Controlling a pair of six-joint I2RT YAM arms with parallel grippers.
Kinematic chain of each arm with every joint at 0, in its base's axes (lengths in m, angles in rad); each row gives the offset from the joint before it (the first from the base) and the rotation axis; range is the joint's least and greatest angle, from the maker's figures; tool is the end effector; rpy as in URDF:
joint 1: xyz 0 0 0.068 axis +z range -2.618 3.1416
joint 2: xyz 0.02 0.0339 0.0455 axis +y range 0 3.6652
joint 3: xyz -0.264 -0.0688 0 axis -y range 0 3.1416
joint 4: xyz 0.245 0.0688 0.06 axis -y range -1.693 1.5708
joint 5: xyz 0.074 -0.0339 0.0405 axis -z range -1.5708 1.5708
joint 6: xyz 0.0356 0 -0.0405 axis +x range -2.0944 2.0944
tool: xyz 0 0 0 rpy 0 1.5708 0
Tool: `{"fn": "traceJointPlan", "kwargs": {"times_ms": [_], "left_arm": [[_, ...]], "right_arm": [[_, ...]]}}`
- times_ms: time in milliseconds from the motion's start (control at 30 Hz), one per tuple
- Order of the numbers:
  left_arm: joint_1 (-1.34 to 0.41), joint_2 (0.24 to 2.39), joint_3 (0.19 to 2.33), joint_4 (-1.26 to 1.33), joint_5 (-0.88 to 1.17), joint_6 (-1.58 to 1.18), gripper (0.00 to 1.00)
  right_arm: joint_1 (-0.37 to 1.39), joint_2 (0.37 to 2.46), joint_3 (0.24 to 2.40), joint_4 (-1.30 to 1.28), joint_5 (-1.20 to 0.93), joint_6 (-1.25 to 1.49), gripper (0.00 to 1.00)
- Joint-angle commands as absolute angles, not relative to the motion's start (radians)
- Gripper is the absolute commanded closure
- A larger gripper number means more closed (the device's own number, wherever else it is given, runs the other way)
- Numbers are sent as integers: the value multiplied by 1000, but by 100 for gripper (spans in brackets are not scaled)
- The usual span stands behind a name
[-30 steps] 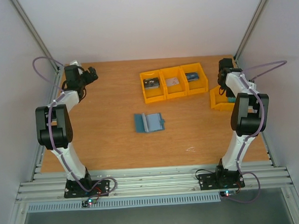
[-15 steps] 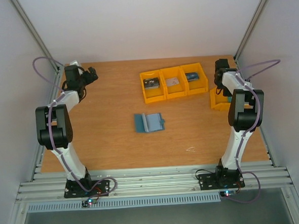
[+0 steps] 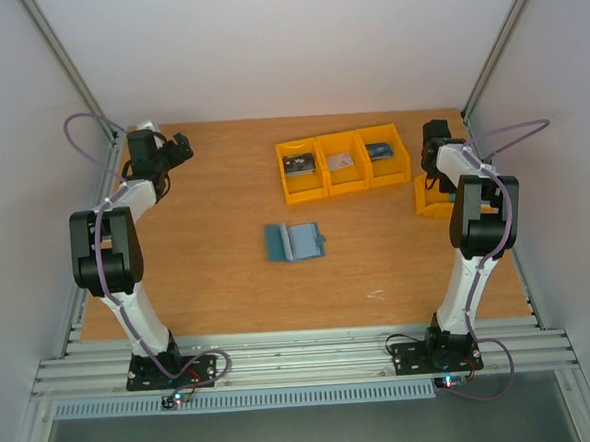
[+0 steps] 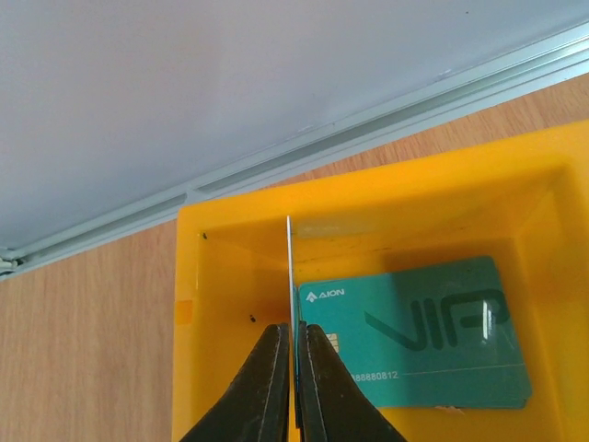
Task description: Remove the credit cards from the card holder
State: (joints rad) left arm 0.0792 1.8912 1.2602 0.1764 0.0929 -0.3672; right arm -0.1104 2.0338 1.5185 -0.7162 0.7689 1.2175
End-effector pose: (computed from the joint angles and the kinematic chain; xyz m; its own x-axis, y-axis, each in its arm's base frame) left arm 0.4336 0.0311 0.2199 -0.4101 -0.3911 -0.8239 -0.1531 0.9201 -0.3606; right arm 0.4086 -0.0702 0.1873 -0.0342 0.6822 -0.7304 0.9863 0.1408 0.0854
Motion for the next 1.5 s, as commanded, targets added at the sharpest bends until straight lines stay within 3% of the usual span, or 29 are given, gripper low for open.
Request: {"fn": "traceJointPlan", "kwargs": {"times_ms": [0, 333, 600, 767, 967, 1200, 1233, 1300, 1467], "left_arm": [[85, 1856, 1253, 234, 72, -374, 1], [86, 1860, 1255, 232, 75, -374, 1], [87, 1858, 1249, 232, 80, -376, 1], [87, 1855, 1244, 239, 86, -376, 1], [88, 1846, 1233, 251, 88, -376, 1], [88, 1824, 1217, 260, 83, -372, 1], [88, 1820, 1213, 263, 84, -371, 1], [88, 1808, 1202, 270, 84, -371, 1], [87, 1747, 1147, 295, 88, -352, 1]], "right_arm": [[-103, 2048, 1517, -678, 844, 1180, 97], [-100, 2059, 1534, -759, 831, 1253, 86], [-98, 2067, 1584, -879, 819, 1309, 66], [-98, 2108, 1707, -1033, 815, 1307, 50], [-98, 2162, 1845, -1190, 820, 1320, 37], [-98, 2163, 1954, -1066, 889, 943, 30], [-99, 2154, 1957, -1019, 885, 875, 26], [-100, 2130, 1952, -896, 862, 689, 3], [-100, 2047, 1921, -649, 772, 319, 2]]}}
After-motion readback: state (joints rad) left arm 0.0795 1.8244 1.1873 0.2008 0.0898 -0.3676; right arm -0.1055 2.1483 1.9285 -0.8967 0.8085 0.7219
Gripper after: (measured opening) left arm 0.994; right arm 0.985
